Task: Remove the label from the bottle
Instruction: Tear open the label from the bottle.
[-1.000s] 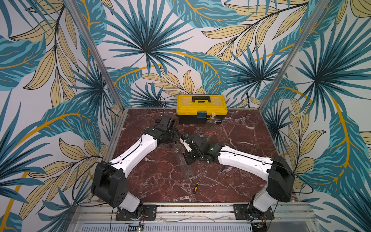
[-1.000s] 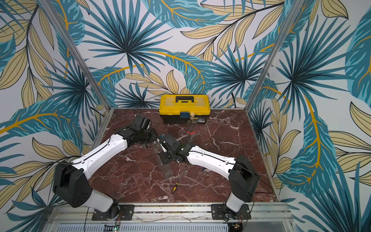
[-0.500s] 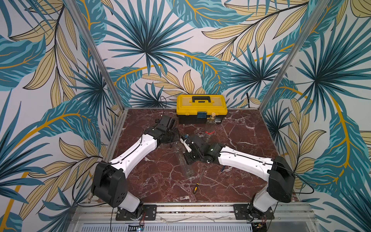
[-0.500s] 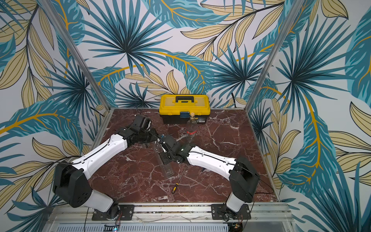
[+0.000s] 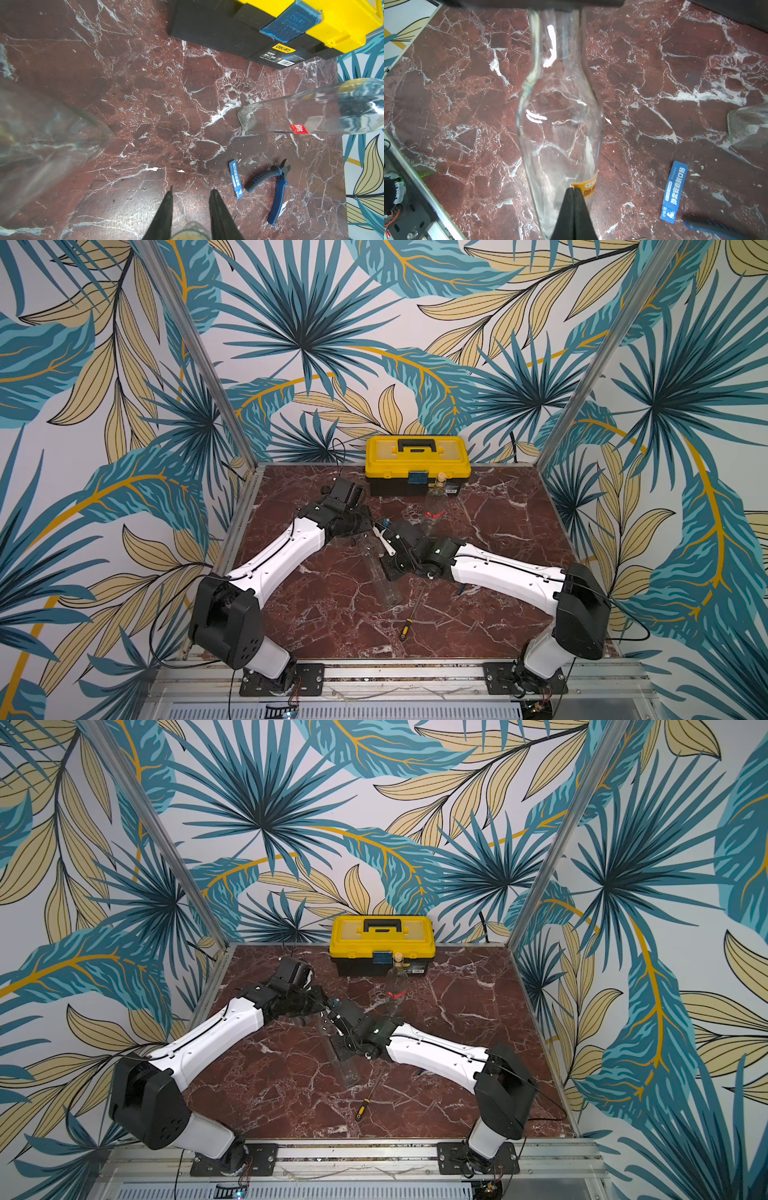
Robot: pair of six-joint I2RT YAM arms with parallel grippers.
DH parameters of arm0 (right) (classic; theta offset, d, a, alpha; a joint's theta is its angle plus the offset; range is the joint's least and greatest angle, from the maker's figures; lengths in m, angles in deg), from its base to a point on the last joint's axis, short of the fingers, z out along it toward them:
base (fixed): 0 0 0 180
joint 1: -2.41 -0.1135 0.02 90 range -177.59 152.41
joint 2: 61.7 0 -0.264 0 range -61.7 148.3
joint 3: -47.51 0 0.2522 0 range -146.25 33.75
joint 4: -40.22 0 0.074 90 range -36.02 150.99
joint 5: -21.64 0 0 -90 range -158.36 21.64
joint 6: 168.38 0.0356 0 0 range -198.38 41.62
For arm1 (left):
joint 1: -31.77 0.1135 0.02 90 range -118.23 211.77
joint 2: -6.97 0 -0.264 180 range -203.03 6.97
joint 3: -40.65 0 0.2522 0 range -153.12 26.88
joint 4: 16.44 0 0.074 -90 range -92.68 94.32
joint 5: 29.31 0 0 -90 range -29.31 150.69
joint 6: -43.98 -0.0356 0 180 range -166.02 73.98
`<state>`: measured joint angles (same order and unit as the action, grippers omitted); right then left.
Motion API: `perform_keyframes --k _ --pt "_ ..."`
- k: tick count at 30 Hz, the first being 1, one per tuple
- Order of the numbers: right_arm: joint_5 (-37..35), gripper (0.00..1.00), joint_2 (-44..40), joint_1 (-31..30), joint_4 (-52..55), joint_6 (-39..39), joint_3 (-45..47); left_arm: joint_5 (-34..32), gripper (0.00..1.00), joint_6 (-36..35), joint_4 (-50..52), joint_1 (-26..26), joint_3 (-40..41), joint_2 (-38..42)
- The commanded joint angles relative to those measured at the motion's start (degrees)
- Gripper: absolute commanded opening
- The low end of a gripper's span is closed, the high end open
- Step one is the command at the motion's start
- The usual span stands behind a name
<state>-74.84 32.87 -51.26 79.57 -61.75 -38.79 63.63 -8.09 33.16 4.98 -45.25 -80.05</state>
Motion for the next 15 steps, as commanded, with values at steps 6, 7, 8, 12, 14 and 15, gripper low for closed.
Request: perform_keyframes --k 6,7,8,12,14,15 --pt "-5.22 0.00 -1.65 0.66 1.28 -1.43 1.74 -1.52 0.00 -4.71 5.31 -0.38 -0.19 1.32" --pt "-5.17 0.00 -1.68 0.64 1.22 -1.55 1.70 -1.52 0.00 -4.62 5.33 -0.37 -0.17 1.41" --pt "-5.24 0.00 -1.67 0.62 1.15 -1.53 1.82 -1.66 0.00 -4.59 5.30 -0.37 -0.17 1.42" --pt "-5.47 0.00 -2.06 0.58 0.97 -1.42 2.13 -1.60 0.00 -4.45 5.30 -0.37 0.04 1.59" --pt "-5.43 0.00 -2.19 0.59 0.88 -1.40 2.23 -1.56 0.00 -4.36 5.30 -0.37 0.02 1.59" --pt "-5.36 0.00 -2.28 0.58 0.87 -1.33 2.23 -1.58 0.00 -4.36 5.30 -0.38 -0.04 1.61"
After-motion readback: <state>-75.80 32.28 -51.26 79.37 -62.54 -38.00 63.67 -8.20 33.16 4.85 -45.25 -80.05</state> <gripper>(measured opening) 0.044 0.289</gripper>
